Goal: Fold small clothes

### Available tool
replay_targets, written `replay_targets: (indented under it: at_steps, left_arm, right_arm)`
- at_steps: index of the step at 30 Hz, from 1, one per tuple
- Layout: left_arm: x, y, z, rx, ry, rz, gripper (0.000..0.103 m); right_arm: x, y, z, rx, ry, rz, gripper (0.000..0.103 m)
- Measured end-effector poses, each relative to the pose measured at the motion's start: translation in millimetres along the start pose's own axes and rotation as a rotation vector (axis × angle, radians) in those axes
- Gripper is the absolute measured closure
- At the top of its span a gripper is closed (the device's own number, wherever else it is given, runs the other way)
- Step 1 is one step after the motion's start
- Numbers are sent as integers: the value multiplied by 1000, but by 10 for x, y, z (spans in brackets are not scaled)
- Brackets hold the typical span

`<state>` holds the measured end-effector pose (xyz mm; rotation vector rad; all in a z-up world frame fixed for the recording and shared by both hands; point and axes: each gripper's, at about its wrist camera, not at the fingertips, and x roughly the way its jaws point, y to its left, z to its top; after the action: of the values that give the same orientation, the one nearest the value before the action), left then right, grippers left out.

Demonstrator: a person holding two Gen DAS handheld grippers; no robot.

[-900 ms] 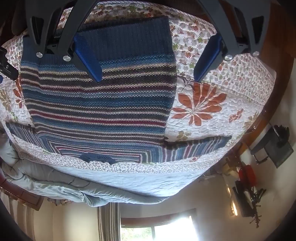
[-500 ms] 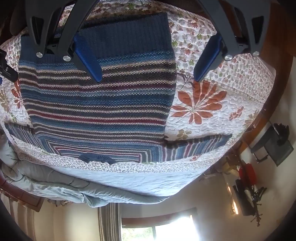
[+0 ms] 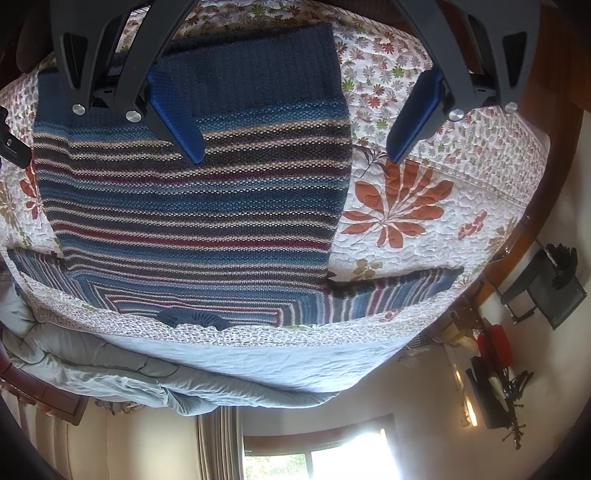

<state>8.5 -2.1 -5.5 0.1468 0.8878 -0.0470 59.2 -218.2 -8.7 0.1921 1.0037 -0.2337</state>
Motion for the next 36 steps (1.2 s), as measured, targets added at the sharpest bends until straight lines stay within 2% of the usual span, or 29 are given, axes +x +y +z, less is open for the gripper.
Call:
replay_targets:
  at_steps: [36]
  left_arm:
    - [78, 5, 26, 8, 4, 4, 4]
  right_arm:
    - [98, -98, -12, 3, 12, -4, 3]
